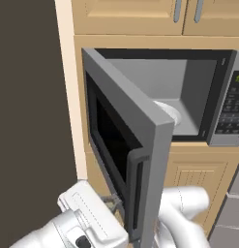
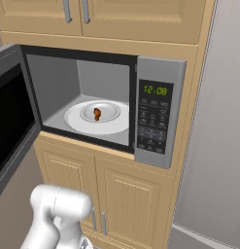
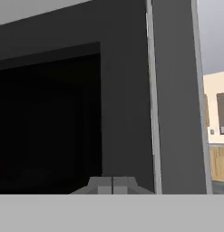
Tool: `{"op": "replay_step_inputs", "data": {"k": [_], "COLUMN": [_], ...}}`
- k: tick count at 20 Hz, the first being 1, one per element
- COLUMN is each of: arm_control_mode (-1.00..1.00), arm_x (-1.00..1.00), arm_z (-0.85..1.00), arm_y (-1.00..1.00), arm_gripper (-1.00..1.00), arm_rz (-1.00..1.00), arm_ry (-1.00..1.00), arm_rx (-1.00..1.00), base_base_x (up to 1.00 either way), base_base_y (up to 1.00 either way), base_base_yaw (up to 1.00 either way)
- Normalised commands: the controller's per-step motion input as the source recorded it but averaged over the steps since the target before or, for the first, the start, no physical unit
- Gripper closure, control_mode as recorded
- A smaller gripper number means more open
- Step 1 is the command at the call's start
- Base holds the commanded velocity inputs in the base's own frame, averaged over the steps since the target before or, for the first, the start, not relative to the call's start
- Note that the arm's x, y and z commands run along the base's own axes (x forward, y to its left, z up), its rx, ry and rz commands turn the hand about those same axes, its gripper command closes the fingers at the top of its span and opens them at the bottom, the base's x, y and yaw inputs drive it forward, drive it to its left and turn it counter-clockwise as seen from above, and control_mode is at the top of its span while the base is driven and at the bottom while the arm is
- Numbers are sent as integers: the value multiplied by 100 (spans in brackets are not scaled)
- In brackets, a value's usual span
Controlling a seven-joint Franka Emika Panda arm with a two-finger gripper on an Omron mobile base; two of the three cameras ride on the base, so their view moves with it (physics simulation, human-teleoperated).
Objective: Pick the chicken drumstick from the counter and place it in the microwave. Then turn on the microwave.
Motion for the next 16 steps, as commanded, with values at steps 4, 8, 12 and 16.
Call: {"op": "replay_step_inputs", "data": {"k": [4, 8, 12, 16], "arm_control_mode": [-100, -100, -100, -100], "arm_x": [20, 24, 26, 28], "arm_z": [0, 0, 0, 0], "arm_y": [-61, -68, -71, -65], "arm_gripper": [100, 100, 100, 100], "arm_rz": [-4, -3, 0, 0], "arm_ry": [-3, 0, 0, 0], "arm_rx": [3, 4, 5, 5], "base_base_x": [0, 0, 0, 0], "base_base_y": [0, 0, 0, 0], "base_base_yaw": [0, 0, 0, 0]}}
